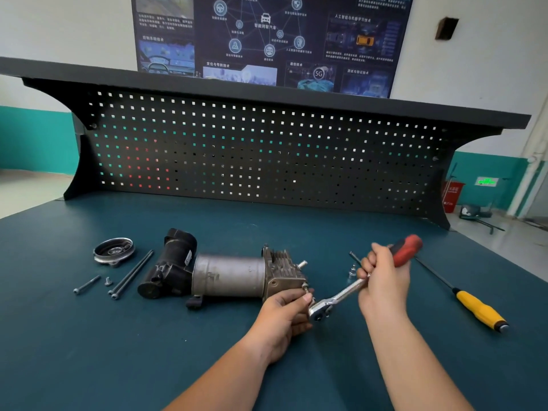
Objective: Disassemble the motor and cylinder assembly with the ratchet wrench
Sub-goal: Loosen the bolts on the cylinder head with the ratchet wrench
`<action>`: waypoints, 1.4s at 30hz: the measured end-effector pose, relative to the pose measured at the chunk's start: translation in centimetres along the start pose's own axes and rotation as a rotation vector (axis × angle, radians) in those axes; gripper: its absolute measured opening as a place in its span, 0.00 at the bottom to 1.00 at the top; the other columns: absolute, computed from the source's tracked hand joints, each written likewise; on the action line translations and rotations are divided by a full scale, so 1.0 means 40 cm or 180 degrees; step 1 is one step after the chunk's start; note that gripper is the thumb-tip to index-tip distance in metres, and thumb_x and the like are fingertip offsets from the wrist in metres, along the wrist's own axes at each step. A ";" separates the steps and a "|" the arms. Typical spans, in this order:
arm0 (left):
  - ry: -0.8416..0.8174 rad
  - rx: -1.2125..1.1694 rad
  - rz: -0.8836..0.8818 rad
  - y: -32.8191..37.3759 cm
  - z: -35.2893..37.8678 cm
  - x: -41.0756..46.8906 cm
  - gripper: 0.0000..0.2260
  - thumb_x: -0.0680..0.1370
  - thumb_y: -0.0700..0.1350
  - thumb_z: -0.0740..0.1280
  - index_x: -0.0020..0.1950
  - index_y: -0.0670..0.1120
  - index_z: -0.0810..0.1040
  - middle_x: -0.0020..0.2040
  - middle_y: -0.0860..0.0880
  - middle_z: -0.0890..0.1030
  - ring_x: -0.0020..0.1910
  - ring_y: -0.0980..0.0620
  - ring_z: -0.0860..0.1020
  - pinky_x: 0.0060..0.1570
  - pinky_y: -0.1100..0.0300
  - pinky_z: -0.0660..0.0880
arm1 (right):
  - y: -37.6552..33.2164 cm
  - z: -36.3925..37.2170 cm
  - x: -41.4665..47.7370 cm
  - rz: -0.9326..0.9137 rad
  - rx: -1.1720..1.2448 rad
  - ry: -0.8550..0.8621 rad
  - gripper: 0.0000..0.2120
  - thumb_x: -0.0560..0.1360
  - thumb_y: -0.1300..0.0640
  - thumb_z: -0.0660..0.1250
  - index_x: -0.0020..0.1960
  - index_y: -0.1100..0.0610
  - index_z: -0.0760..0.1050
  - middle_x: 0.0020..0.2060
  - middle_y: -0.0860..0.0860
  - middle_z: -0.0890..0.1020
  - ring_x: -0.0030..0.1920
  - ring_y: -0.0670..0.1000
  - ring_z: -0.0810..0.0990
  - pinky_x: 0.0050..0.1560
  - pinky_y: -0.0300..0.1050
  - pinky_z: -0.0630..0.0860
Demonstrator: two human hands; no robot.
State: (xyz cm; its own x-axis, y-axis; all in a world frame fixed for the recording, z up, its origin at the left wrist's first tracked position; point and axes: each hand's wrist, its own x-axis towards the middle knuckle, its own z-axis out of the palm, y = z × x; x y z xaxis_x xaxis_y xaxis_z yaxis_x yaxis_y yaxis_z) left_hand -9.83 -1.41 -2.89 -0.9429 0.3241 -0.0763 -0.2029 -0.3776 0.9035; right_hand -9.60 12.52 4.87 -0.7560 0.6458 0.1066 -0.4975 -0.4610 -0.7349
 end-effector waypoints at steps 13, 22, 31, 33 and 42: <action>-0.0186 -0.0097 -0.0082 0.007 0.002 -0.005 0.06 0.79 0.39 0.64 0.45 0.44 0.80 0.36 0.47 0.83 0.32 0.53 0.80 0.33 0.62 0.78 | 0.017 0.137 -0.133 -0.1740 -0.2452 -0.1906 0.13 0.71 0.62 0.69 0.39 0.50 0.67 0.25 0.41 0.70 0.25 0.43 0.67 0.27 0.32 0.64; -0.0196 -0.0169 -0.0093 0.009 0.005 -0.002 0.05 0.78 0.40 0.65 0.44 0.43 0.81 0.39 0.46 0.84 0.35 0.52 0.82 0.36 0.61 0.78 | -0.006 0.114 -0.106 -0.1125 -0.2083 -0.1539 0.15 0.72 0.62 0.69 0.36 0.46 0.68 0.26 0.47 0.68 0.28 0.51 0.68 0.31 0.46 0.67; -0.0153 -0.0168 -0.0113 0.009 0.012 -0.005 0.06 0.79 0.38 0.63 0.52 0.42 0.78 0.34 0.50 0.83 0.32 0.56 0.82 0.34 0.63 0.76 | 0.004 -0.038 -0.030 0.0015 0.0280 0.0129 0.13 0.78 0.66 0.59 0.39 0.52 0.62 0.22 0.44 0.65 0.21 0.42 0.64 0.22 0.33 0.61; -0.0202 -0.0246 -0.0099 0.013 0.013 -0.007 0.06 0.79 0.37 0.62 0.53 0.41 0.77 0.35 0.48 0.84 0.33 0.54 0.83 0.34 0.63 0.78 | 0.032 -0.081 -0.017 0.0530 0.0583 0.0569 0.14 0.78 0.64 0.58 0.37 0.53 0.60 0.20 0.43 0.64 0.19 0.42 0.62 0.21 0.32 0.60; -0.0253 -0.0107 -0.0062 0.009 0.016 -0.010 0.05 0.80 0.38 0.62 0.53 0.42 0.77 0.37 0.48 0.85 0.34 0.55 0.83 0.35 0.64 0.78 | 0.052 -0.087 0.023 0.0490 0.0466 0.0648 0.13 0.77 0.66 0.56 0.36 0.53 0.60 0.18 0.42 0.64 0.18 0.42 0.62 0.19 0.33 0.58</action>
State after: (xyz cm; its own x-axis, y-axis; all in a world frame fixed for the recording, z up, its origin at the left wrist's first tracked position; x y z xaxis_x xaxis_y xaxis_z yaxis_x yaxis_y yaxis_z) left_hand -9.38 -1.12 -2.25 -0.9151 0.3989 -0.0587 -0.2309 -0.3989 0.8874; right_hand -9.84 14.25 1.11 -0.7338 0.6635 -0.1461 -0.4508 -0.6363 -0.6260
